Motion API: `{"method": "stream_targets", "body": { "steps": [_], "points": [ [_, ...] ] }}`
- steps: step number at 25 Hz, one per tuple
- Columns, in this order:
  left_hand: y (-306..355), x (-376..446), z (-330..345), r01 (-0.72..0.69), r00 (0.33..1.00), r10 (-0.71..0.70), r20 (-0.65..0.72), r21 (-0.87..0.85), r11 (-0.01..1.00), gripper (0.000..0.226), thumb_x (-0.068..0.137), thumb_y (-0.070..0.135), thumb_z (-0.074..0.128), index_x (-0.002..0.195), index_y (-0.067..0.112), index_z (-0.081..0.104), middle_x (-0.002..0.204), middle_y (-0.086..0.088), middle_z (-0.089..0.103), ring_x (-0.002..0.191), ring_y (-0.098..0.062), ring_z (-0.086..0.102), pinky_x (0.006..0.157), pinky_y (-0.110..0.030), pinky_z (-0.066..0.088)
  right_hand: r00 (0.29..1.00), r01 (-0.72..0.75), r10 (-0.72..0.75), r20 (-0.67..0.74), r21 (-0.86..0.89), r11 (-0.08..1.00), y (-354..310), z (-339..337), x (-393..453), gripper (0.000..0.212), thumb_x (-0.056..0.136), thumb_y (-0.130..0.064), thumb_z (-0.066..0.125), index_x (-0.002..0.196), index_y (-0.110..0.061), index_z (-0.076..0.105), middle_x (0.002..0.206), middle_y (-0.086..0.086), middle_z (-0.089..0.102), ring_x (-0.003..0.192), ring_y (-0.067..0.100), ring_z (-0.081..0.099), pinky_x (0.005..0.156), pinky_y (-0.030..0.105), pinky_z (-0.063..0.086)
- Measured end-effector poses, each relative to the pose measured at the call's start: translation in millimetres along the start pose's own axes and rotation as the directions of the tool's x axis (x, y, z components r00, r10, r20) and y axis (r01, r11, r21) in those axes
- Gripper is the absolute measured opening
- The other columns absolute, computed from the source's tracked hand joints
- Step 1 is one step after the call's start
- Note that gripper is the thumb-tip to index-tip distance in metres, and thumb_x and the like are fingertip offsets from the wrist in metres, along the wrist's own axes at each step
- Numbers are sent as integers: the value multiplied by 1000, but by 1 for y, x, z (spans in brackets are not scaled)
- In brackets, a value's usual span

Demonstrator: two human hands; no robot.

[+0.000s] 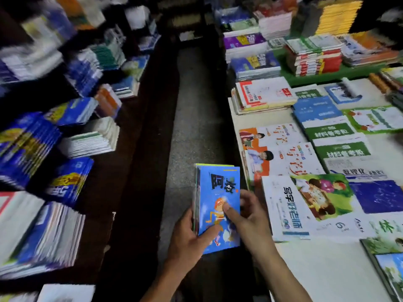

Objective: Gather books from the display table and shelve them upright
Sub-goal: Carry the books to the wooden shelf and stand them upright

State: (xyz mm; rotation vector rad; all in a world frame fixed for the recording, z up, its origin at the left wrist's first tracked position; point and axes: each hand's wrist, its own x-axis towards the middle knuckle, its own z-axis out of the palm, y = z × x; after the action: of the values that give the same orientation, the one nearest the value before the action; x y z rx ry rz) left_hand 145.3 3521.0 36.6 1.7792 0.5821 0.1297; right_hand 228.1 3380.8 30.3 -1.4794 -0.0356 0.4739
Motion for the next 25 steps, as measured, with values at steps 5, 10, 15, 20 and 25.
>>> {"method": "stream_targets", "body": {
  "steps": [5,10,15,20,25],
  "points": [
    [10,5,-113,93,876,189,-443,541,836,57,75,62,50,117,24,53,96,-6,76,91,-33,71,73,-42,56,952,284,-213,220,-378,881,-69,166,-9,50,73,-63,70,107,-27,62,99,-12,73,90,13,71,80,35,55],
    [22,-19,-248,191,737,418,-531,757,625,57,69,33,77,121,18,59,75,-8,73,64,-28,72,51,-30,54,937,347,-308,165,-356,867,-100,326,-30,45,73,-54,78,88,-19,54,75,-8,67,78,25,67,64,34,42],
    [28,-61,-369,291,589,520,-619,763,577,65,62,43,69,122,17,69,88,-6,78,73,-25,75,54,-30,56,860,493,-447,245,-174,853,-122,456,-63,39,67,-48,72,78,-15,53,66,-8,65,66,24,63,63,35,48],
    [20,-94,-468,49,435,669,-603,758,651,87,76,38,79,150,21,37,151,-3,48,135,-24,52,106,-29,40,689,647,-588,424,7,762,-175,554,-101,30,66,-47,65,82,-24,54,78,-8,76,78,26,71,79,45,56],
    [60,-105,-540,89,269,724,-635,765,638,85,80,55,64,154,37,25,159,5,39,146,-5,33,114,-26,34,479,718,-707,520,232,657,-243,614,-123,30,68,-48,65,88,-28,55,78,-17,77,69,20,73,70,48,58]
  ]
}}
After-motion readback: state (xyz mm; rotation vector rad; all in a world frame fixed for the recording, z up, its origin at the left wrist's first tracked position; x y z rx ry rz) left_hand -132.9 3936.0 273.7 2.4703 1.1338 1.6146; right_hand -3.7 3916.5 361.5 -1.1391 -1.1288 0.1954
